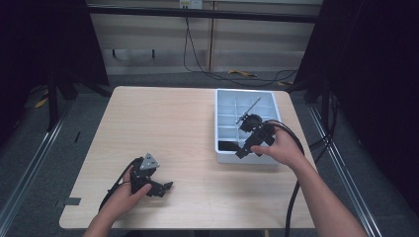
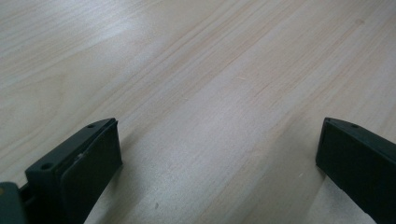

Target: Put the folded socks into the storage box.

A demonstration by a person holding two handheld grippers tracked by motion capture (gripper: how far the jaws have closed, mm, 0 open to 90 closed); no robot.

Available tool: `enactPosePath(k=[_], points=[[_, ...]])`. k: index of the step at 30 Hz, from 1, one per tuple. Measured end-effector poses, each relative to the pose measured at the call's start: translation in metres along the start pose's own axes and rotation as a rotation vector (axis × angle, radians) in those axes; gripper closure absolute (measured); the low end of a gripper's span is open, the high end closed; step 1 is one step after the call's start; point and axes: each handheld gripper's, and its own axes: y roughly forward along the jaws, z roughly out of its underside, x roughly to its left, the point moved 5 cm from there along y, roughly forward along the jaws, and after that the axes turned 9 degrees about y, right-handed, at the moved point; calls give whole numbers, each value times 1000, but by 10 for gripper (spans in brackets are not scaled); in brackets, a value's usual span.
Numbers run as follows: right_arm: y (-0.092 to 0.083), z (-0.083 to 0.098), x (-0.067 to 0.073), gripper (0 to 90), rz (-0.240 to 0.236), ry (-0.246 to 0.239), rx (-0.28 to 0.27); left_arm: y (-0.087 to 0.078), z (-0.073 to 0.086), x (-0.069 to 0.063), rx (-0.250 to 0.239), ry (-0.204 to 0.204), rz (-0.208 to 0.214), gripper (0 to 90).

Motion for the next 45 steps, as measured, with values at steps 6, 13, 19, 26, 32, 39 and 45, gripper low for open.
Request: enactPosePath(k=[6,13,19,26,32,39,45], points=[[-3,8,4,319,-4,-1,-7,0,0,-1,-1,-6,3,0],[-7,21,3,306,18,-6,-8,0,0,0,6,1,2,0],[-11,30,3,295,22,1,-21,0,0,0,6,0,2,0],[-12,44,4,284,34,-4,-34,0,0,0,6,0,3,0],[-9,55,5,282,57,1,-26,0,0,0,7,2,2,0],[-7,65,1,270,55,10,-38,0,0,0,7,2,2,0],[-2,74,-1,248,68,21,-56,0,0,0,6,0,2,0]])
